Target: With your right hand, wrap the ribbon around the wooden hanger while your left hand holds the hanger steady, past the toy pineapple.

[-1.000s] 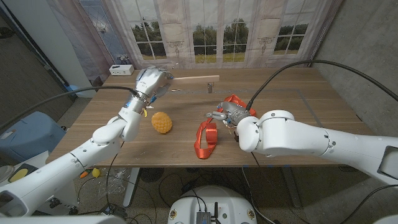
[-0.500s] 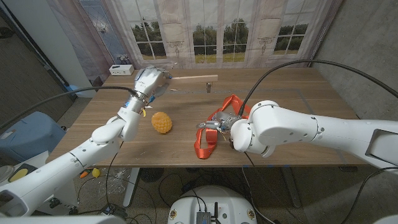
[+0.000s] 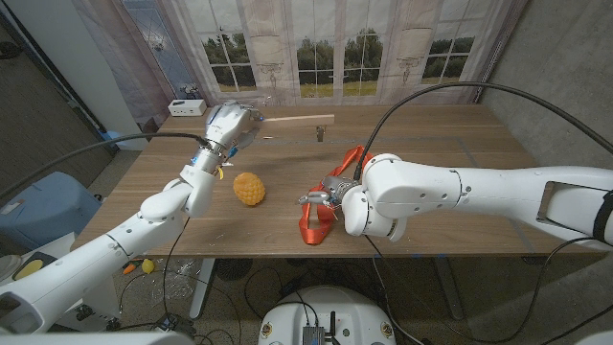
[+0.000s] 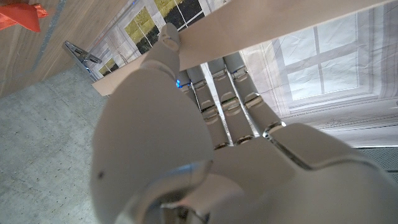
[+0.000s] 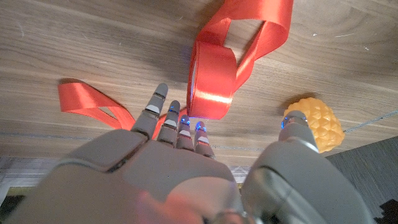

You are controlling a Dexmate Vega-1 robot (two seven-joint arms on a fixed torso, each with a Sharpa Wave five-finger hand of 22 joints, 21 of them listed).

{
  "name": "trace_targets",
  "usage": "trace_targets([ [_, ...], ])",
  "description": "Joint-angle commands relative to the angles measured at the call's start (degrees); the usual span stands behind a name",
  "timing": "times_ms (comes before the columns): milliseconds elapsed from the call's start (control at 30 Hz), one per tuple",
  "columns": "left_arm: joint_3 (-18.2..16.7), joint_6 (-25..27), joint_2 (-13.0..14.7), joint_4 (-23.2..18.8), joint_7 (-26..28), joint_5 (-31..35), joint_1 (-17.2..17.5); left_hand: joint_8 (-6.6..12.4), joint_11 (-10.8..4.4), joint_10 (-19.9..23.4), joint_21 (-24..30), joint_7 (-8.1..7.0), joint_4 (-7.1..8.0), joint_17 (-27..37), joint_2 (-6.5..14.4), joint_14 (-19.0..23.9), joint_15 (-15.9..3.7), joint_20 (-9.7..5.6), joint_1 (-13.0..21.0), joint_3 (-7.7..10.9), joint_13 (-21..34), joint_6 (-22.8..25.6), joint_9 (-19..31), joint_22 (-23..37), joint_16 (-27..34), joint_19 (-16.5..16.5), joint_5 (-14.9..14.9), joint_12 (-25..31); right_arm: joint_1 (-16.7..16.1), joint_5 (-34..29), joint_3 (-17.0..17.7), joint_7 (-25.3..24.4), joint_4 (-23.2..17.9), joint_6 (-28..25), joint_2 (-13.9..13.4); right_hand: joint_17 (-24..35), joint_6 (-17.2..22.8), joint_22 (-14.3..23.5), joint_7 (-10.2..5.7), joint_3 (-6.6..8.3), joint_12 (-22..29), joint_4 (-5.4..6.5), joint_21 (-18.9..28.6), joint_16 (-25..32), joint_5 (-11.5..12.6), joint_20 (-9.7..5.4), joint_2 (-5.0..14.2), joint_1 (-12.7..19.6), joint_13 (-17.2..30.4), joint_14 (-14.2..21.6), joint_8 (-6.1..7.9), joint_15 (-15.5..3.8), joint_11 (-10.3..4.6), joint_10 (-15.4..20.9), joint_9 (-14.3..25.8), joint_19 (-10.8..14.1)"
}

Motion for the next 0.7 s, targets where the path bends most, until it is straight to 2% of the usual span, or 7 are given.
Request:
trace_targets([
  [33, 0.06, -0.18, 0.00, 0.56, 0.13, -0.46, -0.06, 0.38, 0.06, 0.55, 0.75, 1.05, 0.31, 0.29, 6.69, 6.88, -11.43, -1.30, 5.98, 0.75, 0.24, 1.26, 1.48, -0.01, -0.33, -0.27, 0.49, -0.21, 1.70, -0.93, -3.17, -0.85, 5.36, -0.04, 3.58, -0.33, 0.08, -0.04, -1.69, 1.00, 0.73, -0.73, 0.94, -0.04, 0.71, -0.54, 0.96, 2.10, -0.10, 1.26, 0.69, -1.25, -0.85, -0.61, 0.16, 2.80],
  [167, 0.11, -0.40, -0.02, 0.86, 0.15, -0.60, -0.29, 0.37, 0.06, 0.66, 0.98, 1.08, 0.31, 0.39, 6.68, 7.04, -11.45, -1.33, 5.96, 0.77, 0.33, 1.29, 1.53, -0.17, -0.35, -0.36, 0.50, -0.26, 2.35, 0.27, -3.79, -0.85, 8.04, -0.04, 4.48, -0.88, 0.86, -0.09, -5.61, 1.63, 1.26, -1.26, 1.66, 0.10, 0.68, -0.30, 1.90, 4.02, -0.34, 2.43, 1.24, -2.46, -2.03, 0.08, 0.15, 5.05],
  [300, 0.19, -0.56, -0.09, 1.19, 0.03, -0.81, -0.55, 0.32, 0.06, 0.72, 1.25, 1.08, 0.31, 0.49, 6.66, 6.91, -11.43, -1.33, 5.93, 0.81, 0.49, 1.33, 1.53, -0.36, -0.51, -0.46, 0.51, -0.31, 3.10, 2.40, -3.94, -0.85, 10.55, -0.04, 5.05, -1.36, 3.90, -0.07, -9.20, 1.73, 1.76, -1.34, 3.59, 1.04, 0.34, 0.84, 2.60, 5.64, -0.64, 5.57, 2.27, -3.43, -3.20, 1.08, 0.17, 10.61],
  [367, 0.32, -0.60, -0.15, 1.36, -0.23, -0.84, -0.76, 0.31, 0.03, 0.59, 1.37, 1.10, 0.31, 0.54, 6.66, 6.97, -11.43, -1.38, 5.91, 0.82, 0.55, 1.34, 1.56, -0.45, -0.53, -0.51, 0.51, -0.41, 3.14, 2.30, -4.04, -0.85, 11.37, -0.04, 5.31, -1.25, 5.96, 0.00, -11.06, 1.92, 2.21, -1.31, 4.91, 2.18, 0.25, 0.50, 3.34, 6.57, -0.79, 8.46, 2.70, -5.10, -5.38, 2.39, 0.15, 14.21],
  [433, 0.46, -0.70, -0.24, 1.56, -0.33, -0.86, -0.98, 0.29, 0.00, 0.62, 1.46, 1.06, 0.32, 0.57, 6.66, 7.02, -11.44, -1.42, 5.89, 0.83, 0.59, 1.34, 1.57, -0.52, -0.55, -0.56, 0.52, -0.44, 2.40, 1.28, -3.50, -0.85, 11.84, -0.04, 5.31, -0.84, 7.74, 0.14, -12.04, 2.58, 2.71, -1.53, 6.31, 3.66, 0.05, -0.66, 4.72, 8.34, -0.92, 11.82, 2.91, -6.60, -7.29, 4.03, 0.12, 17.73],
  [600, 0.75, -0.76, -0.48, 1.99, -0.43, -0.81, -1.49, 0.21, -0.02, 0.80, 1.78, 0.89, 0.29, 0.67, 6.59, 6.92, -11.44, -1.46, 5.87, 0.86, 0.57, 1.35, 1.56, -0.74, -0.72, -0.60, 0.53, -0.58, 3.36, 3.26, -3.99, -0.85, 13.74, -0.04, 5.73, 1.56, 12.85, 0.69, -12.72, 4.91, 4.45, -2.95, 10.96, 8.91, -0.44, -3.97, 7.78, 15.84, -1.10, 22.01, 3.57, -10.65, -8.84, 10.21, 0.10, 27.40],
  [700, 1.00, -0.69, -0.61, 2.12, -0.77, -0.71, -1.79, 0.20, -0.09, 0.83, 1.98, 0.82, 0.29, 0.74, 6.57, 6.95, -11.46, -1.50, 5.84, 0.88, 0.68, 1.34, 1.62, -0.89, -0.78, -0.65, 0.54, -0.63, 2.18, 2.42, -2.80, -0.85, 13.90, -0.04, 5.33, 5.06, 14.42, 1.36, -11.79, 7.57, 5.05, -3.65, 13.97, 13.43, -0.86, -7.29, 9.68, 24.96, -1.15, 27.83, 3.36, -13.73, -9.57, 13.10, 0.13, 31.20],
])
